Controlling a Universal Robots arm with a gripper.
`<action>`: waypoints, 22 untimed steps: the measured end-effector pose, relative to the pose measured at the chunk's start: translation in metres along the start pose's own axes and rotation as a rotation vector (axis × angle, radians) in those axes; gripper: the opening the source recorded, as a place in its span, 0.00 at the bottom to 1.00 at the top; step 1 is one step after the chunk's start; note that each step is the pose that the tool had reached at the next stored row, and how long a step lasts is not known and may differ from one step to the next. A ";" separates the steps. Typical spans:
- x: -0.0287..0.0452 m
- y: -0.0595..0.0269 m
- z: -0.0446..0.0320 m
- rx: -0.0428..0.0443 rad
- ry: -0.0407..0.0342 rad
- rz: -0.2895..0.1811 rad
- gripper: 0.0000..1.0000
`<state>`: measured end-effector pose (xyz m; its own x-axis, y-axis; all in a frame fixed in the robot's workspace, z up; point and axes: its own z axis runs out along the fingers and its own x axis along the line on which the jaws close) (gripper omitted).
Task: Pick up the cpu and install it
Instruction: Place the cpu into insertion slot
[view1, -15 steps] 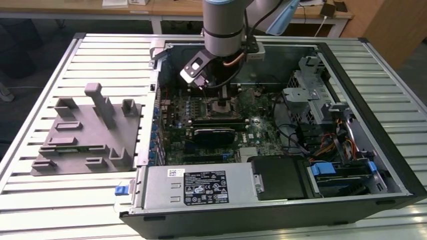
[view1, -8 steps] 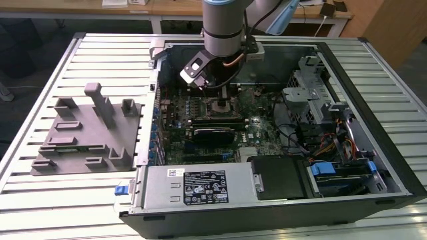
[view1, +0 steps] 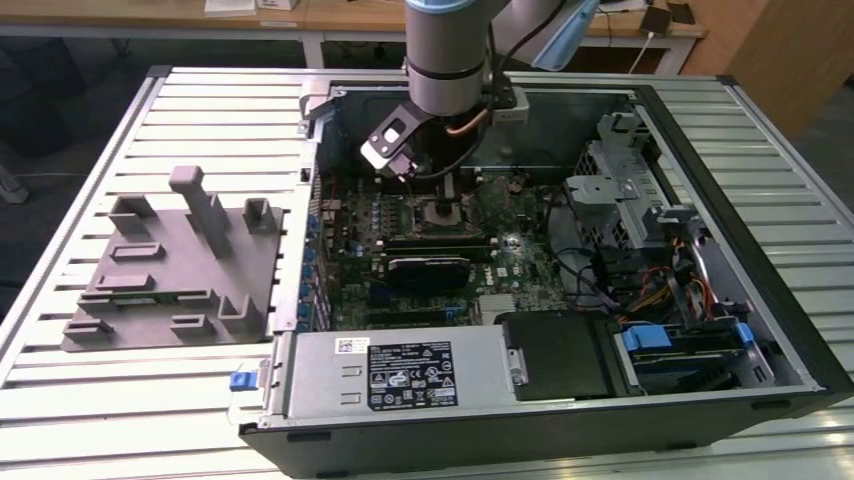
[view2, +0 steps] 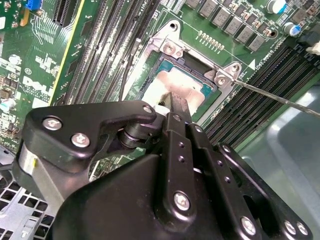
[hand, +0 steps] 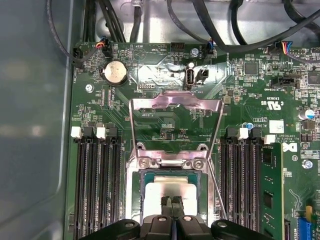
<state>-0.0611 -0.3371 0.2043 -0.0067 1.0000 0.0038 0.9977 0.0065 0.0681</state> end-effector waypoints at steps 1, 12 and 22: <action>0.0000 0.0000 0.0006 -0.0001 0.0002 0.000 0.11; 0.0000 -0.0002 0.0038 -0.0001 0.0001 0.000 0.11; -0.0001 -0.0005 0.0061 0.0003 -0.0005 0.000 0.11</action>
<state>-0.0612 -0.3371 0.1981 -0.0067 1.0000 0.0033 0.9977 0.0065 0.0677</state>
